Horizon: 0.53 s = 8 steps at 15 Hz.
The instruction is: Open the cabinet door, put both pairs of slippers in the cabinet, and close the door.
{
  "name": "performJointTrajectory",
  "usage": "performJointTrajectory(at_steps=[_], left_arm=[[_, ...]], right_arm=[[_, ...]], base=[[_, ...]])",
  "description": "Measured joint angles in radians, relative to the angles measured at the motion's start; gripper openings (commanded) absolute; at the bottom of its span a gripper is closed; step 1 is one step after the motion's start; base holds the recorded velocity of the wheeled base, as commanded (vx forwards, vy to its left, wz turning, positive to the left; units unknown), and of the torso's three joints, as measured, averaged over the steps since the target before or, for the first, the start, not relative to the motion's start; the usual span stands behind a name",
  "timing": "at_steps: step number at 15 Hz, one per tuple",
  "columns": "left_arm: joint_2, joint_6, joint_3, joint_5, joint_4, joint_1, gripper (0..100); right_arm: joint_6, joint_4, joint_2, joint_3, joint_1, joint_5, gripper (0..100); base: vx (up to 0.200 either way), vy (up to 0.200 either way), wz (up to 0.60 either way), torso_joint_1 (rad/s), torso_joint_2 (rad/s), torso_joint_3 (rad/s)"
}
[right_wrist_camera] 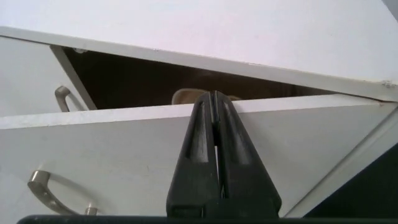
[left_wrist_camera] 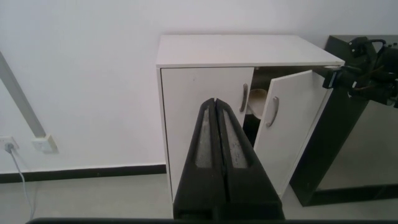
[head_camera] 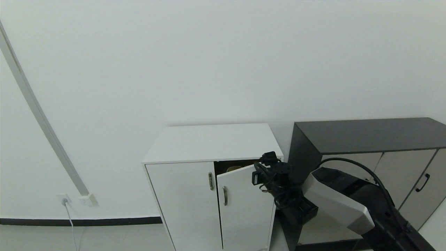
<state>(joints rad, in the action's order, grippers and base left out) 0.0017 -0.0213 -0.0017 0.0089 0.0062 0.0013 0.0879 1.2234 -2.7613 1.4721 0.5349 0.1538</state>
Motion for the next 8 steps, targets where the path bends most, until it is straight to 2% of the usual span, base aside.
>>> performJointTrajectory(at_steps=[8], left_arm=[[0.000, 0.000, 0.000, 0.000, 0.000, 0.000, 0]], right_arm=[[-0.001, -0.045, -0.054, 0.133, -0.015, 0.001, 0]], base=[[0.000, 0.000, 0.00, 0.000, 0.00, 0.000]])
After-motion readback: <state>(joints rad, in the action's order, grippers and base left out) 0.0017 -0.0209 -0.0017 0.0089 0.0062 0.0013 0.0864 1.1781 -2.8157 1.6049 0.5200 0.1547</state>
